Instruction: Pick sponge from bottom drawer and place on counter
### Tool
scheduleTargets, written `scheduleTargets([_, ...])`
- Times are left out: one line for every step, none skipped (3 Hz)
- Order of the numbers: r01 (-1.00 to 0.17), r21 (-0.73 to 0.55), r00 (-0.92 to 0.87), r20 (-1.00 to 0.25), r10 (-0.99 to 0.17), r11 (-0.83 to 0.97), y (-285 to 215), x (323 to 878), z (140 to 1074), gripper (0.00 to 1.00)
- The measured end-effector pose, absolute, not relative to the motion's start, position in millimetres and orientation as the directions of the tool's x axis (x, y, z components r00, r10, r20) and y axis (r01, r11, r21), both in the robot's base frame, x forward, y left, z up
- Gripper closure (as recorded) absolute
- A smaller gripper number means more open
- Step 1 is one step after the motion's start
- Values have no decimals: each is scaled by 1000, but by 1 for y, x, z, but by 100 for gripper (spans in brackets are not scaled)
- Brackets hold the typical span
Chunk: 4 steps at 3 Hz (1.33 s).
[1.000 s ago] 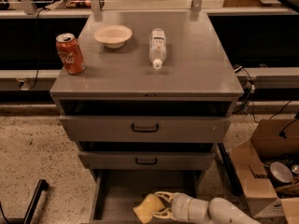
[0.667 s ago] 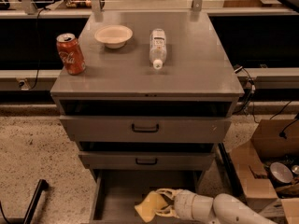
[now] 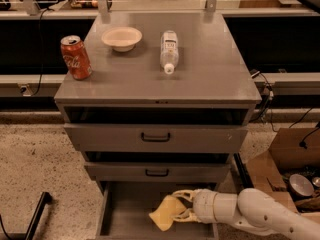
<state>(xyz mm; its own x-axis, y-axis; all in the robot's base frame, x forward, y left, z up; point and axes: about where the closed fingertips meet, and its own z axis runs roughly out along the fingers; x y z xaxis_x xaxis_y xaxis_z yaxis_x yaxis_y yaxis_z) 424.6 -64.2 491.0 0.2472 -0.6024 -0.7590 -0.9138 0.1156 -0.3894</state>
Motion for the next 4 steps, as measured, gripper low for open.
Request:
scheduleTargets([-915, -385, 244, -763, -599, 119, -63, 424, 489, 100])
scheduleTargets([-902, -417, 261, -732, -630, 111, -75, 425, 510, 100])
scheduleTargets([-865, -489, 317, -710, -629, 116, -96, 427, 579, 100])
scheduleTargets([-853, -519, 377, -679, -629, 48, -93, 409, 655, 100])
